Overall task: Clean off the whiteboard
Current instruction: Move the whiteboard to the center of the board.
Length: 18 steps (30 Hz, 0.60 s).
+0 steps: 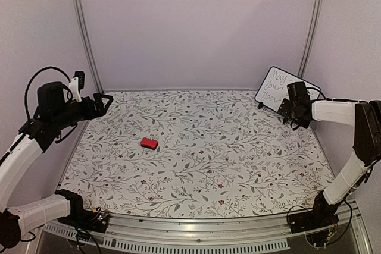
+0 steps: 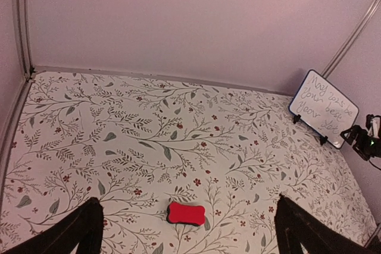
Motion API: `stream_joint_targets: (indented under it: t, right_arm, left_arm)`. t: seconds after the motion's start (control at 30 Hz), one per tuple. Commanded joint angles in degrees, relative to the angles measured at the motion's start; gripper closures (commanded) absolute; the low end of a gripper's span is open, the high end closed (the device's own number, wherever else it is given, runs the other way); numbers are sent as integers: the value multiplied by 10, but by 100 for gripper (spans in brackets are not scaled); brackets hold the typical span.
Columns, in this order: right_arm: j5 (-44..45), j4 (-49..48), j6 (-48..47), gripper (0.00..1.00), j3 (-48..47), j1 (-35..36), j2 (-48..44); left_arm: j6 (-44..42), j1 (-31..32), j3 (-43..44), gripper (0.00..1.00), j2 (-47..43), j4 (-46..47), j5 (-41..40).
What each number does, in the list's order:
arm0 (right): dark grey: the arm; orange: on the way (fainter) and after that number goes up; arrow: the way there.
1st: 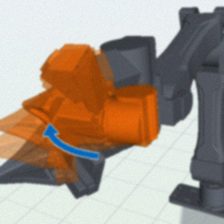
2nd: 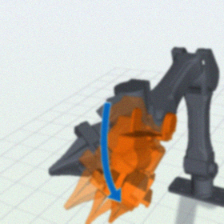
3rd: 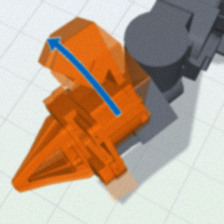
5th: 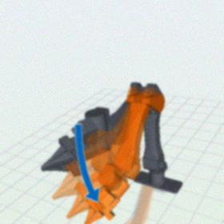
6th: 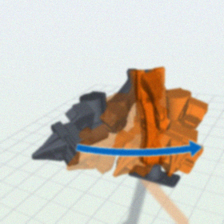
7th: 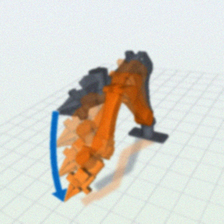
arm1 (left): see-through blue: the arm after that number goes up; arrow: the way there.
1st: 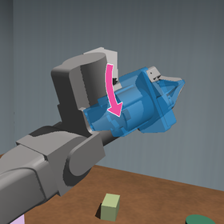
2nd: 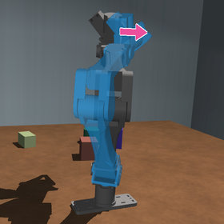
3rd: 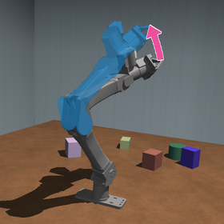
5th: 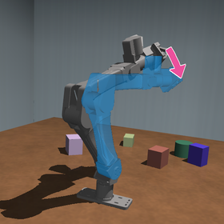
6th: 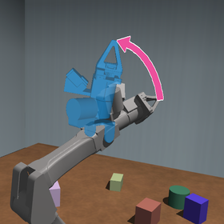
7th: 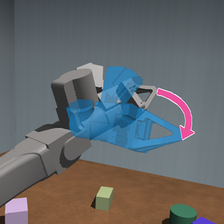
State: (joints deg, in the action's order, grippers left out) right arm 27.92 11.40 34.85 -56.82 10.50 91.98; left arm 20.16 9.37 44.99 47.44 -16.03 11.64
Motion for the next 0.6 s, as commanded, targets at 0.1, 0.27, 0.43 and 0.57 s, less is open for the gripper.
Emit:
stream_joint_targets:
  t: [0.1,0.27,0.43,0.57]
  right_arm:
    - [34,22,29,1,-59,10,60]
    - [65,39,45,1,-79,18,85]
    - [72,40,48,1,-88,18,91]
    - [75,40,42,1,-91,17,105]
  left_arm:
    - [3,-6,-7,0,-10,14,10]
    - [3,-6,-9,0,-5,17,15]
    - [2,-10,-5,0,-7,15,24]
    - [2,-9,-12,0,-22,20,8]
